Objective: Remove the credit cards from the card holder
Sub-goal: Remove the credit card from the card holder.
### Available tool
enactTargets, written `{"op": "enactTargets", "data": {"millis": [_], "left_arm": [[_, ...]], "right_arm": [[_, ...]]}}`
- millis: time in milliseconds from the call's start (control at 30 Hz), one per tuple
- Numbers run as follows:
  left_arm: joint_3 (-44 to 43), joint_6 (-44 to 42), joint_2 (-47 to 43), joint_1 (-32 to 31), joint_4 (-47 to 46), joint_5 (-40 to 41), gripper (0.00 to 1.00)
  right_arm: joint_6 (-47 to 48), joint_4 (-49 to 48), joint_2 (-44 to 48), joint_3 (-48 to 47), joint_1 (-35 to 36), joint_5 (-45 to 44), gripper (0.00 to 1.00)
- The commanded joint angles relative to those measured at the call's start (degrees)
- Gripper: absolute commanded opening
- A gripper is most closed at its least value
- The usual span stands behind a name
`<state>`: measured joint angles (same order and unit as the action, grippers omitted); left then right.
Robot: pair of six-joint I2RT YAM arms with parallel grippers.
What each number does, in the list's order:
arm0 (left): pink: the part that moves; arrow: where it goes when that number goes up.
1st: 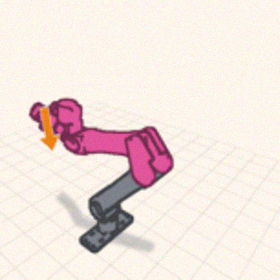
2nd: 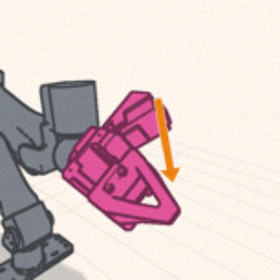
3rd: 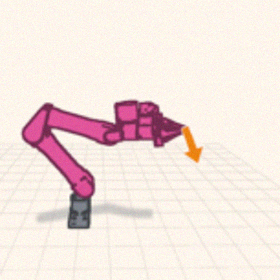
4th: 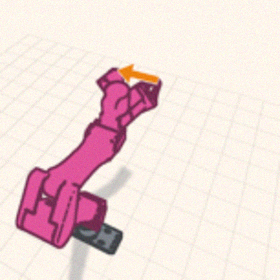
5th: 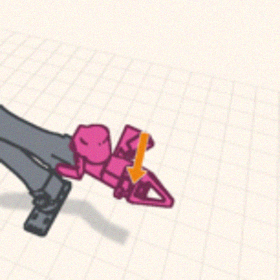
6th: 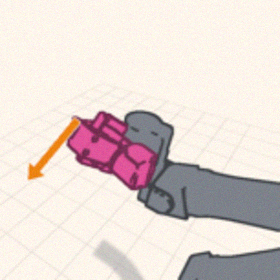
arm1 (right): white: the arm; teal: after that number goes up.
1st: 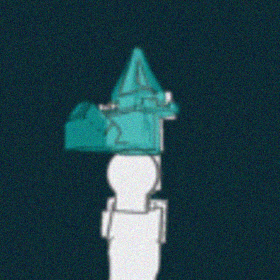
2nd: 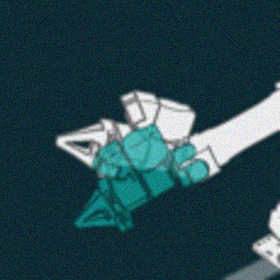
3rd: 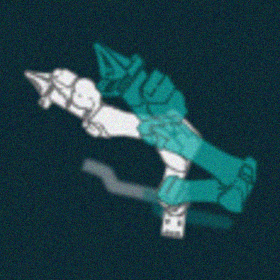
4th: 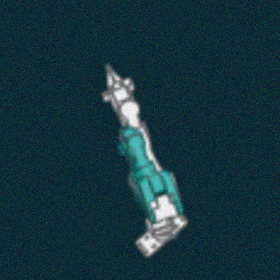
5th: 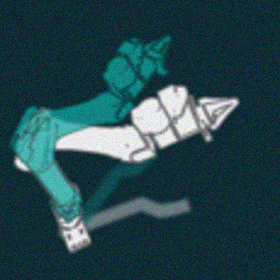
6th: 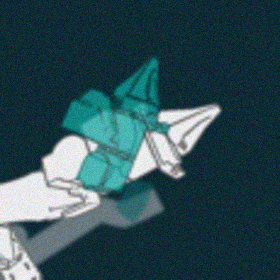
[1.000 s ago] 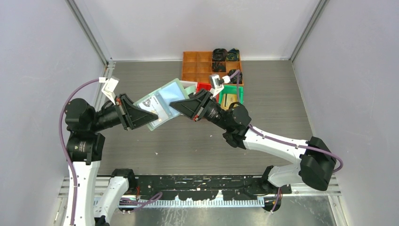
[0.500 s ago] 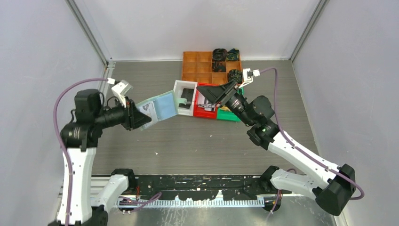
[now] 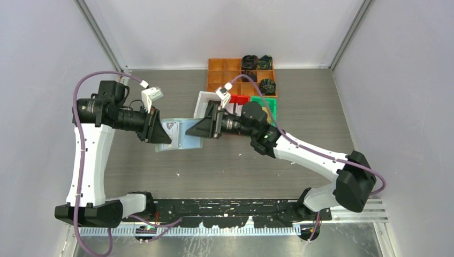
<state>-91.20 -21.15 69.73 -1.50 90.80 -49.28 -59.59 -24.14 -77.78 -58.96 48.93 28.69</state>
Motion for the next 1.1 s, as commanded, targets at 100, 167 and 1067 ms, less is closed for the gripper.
{"op": "enactTargets", "data": {"millis": [100, 167, 1067], "left_arm": [[-4.95, -4.81, -0.99, -0.08, 10.16, -11.56, 0.0], [-5.42, -4.67, -1.3, -0.07, 10.31, -12.64, 0.0], [-7.06, -2.23, -1.68, -0.03, 10.58, -17.46, 0.03]], "right_arm": [[-4.01, -8.26, -2.66, -4.39, 3.21, 8.83, 0.51], [-4.62, -8.69, -3.68, -4.83, 3.65, 9.51, 0.47], [10.63, 12.09, -1.54, -13.69, 3.79, 6.48, 0.46]]}}
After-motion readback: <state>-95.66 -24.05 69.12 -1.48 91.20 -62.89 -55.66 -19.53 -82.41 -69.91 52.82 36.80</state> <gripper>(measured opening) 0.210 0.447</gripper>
